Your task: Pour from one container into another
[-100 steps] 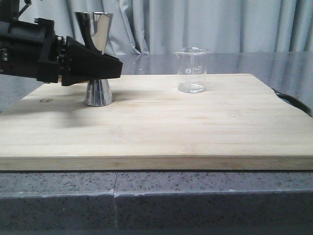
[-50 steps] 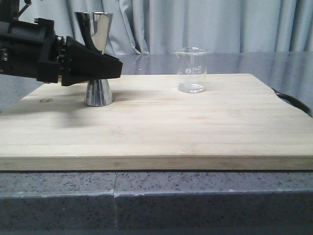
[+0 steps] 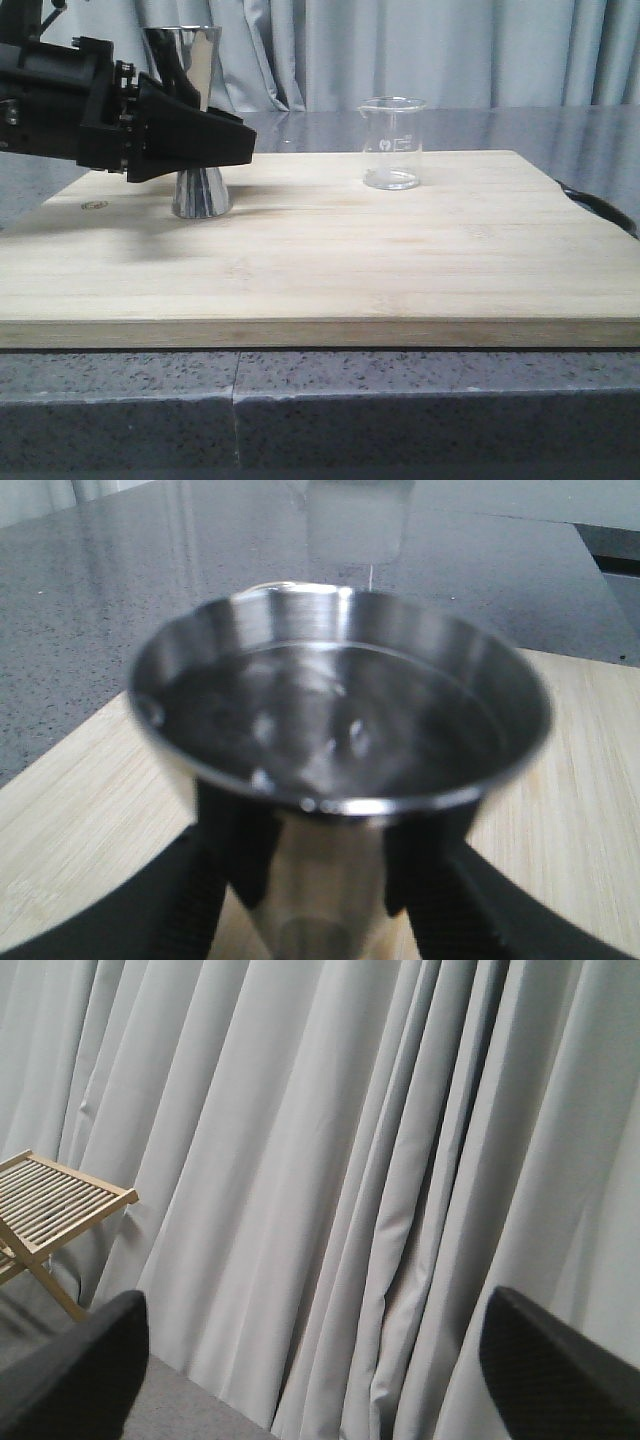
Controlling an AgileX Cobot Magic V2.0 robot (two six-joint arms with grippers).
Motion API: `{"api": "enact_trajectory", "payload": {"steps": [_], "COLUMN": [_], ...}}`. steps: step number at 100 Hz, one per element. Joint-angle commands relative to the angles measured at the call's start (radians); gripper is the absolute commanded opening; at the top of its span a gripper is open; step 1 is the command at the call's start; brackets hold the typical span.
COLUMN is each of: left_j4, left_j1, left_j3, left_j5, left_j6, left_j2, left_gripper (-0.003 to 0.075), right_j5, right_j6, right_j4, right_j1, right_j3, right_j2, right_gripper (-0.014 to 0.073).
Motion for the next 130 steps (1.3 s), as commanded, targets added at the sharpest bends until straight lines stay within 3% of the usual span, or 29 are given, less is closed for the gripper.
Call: {"api": "enact_trajectory", "payload": {"steps": [1,23,69,88,107,130], "left_j4": [-0.053,-0.026,0.152,0.268,0.413,0.284], "left_j1": [0.001,0.02,0.142,0.22,0.324,0.46], "left_j3": [-0.026,-0.026,-0.026,-0.026,-0.026,-0.026], "left_j5": [0.129,0.129,0.129,0.129,0.129,0.129], "left_j6": [0.0,-0.088,-0.171,-0.274,-0.496,-0.613], "left_j2": [-0.039,-0.039,-0.173,-0.26,-0.374,-0.579], "left_gripper": [0.0436,0.0544,0.0544,0.0543,0.054,0.0479], "right_j5": [-0.058,-0.058,-0.058,-0.058,-0.058,0.01], "right_j6": [0.0,0.0,0.0,0.0,0.0,-0.046], "right_j4": [0.021,0.021,0.021,0.021,0.021,0.061], "right_j1": [-0.007,-0.007,-0.007,-0.007,-0.007,-0.015], "right_j3": [-0.024,-0.024,-0.024,-0.024,-0.024,-0.024], "right_j2": [-0.019,-0.019,-0.019,-0.019,-0.019,-0.019], "right_gripper": [0.0605,0.0605,0.0605,0.0605,0.0605,0.0605]}}
